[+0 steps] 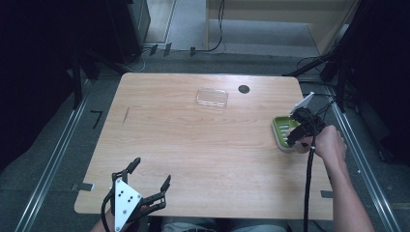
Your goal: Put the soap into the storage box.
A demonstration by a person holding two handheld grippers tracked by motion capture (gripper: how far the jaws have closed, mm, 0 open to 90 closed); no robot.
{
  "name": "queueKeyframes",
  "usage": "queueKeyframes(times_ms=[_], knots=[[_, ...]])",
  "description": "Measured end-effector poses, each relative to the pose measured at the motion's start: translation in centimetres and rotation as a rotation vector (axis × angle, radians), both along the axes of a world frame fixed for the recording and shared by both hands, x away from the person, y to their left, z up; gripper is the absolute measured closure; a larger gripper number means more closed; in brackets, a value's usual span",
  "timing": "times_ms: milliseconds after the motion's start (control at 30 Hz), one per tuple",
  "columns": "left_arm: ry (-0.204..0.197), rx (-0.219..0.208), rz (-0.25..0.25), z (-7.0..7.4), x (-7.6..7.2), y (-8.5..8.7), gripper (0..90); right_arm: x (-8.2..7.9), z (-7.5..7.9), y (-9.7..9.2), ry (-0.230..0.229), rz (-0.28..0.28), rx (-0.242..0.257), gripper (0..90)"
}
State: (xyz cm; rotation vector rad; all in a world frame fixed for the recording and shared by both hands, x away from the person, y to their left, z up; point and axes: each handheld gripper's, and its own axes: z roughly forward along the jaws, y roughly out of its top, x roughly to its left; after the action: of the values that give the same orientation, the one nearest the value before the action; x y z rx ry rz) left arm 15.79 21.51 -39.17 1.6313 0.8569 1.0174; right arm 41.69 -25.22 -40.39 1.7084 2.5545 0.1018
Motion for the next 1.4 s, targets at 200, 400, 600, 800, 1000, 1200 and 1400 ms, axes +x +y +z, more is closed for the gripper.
queueKeyframes(times_ms=[200, 400, 600, 800, 1000, 1200, 1400], knots=[[0.000, -0.001, 0.000, 0.0, 0.0, 0.0, 9.9, 0.8, 0.1, 0.3, -0.002, 0.001, 0.010, 33.7], [0.001, -0.001, 0.000, 0.0, 0.0, 0.0, 9.9, 1.5, 0.2, 0.6, -0.002, 0.000, 0.003, 33.7], [0.001, -0.001, 0.000, 0.0, 0.0, 0.1, 9.9, 2.0, 0.1, 0.6, 0.002, -0.006, 0.006, 33.7], [0.001, -0.001, 0.000, 0.0, 0.0, 0.1, 10.0, 2.4, 0.0, 0.4, 0.007, -0.011, 0.006, 33.7], [0.001, -0.001, 0.000, 0.0, 0.0, 0.0, 9.9, 3.0, -0.2, 0.6, 0.010, -0.020, 0.005, 33.7], [0.001, -0.001, 0.000, 0.0, 0.0, 0.1, 9.9, 3.5, -0.2, 0.8, 0.005, -0.017, 0.011, 33.7], [0.002, 0.003, -0.001, 0.0, 0.0, 0.1, 9.9, 4.1, -0.2, 1.1, 0.004, -0.014, 0.015, 33.7]])
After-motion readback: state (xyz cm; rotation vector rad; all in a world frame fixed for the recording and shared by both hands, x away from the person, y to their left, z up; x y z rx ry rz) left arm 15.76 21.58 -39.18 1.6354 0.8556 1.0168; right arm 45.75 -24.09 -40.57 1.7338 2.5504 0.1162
